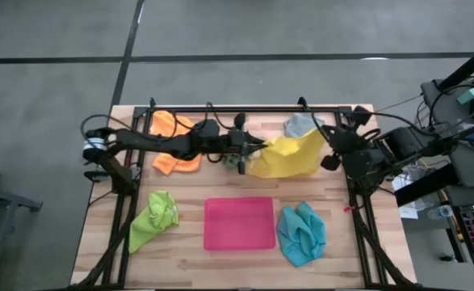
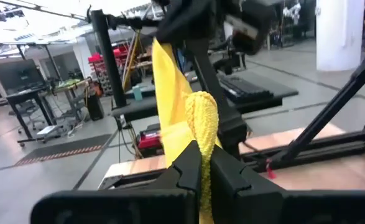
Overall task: Fold microfiber towels
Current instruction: Fold the yellow microfiber cloth
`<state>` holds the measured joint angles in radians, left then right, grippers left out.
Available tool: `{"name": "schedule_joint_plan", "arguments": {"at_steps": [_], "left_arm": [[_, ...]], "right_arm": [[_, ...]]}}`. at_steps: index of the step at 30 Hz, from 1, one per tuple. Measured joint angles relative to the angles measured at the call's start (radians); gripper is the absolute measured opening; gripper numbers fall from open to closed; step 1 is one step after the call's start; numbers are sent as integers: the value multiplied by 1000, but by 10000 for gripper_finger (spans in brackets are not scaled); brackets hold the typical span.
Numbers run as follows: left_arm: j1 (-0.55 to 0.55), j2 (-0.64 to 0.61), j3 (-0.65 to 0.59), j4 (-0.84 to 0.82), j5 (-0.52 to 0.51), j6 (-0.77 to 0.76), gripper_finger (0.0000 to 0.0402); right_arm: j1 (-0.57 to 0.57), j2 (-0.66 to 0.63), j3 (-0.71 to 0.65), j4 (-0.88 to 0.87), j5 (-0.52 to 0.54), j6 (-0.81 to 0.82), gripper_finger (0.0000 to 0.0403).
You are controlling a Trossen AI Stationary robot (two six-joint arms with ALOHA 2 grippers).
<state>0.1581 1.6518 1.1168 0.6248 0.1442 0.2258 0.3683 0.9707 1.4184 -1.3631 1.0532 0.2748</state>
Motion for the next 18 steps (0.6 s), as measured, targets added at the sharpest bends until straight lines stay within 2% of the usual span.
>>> {"name": "schedule_joint_plan", "arguments": {"at_steps": [2, 7, 11, 16, 18], "left_arm": [[11, 26, 24, 2, 1, 12, 0], [29, 63, 81, 5, 2, 18, 0], [25, 57, 65, -42, 21, 17, 0], [15, 34, 49, -203, 54, -12, 0], [5, 30, 48, -263, 99, -34, 0]], "right_arm": [[0, 0, 8, -37, 31, 24, 8], [-2, -2, 17, -46, 17, 59, 8], [-2, 6, -5, -45, -108, 135, 8], [0, 40, -52, -40, -292, 231, 8], [3, 53, -72, -35, -369, 260, 8]]}}
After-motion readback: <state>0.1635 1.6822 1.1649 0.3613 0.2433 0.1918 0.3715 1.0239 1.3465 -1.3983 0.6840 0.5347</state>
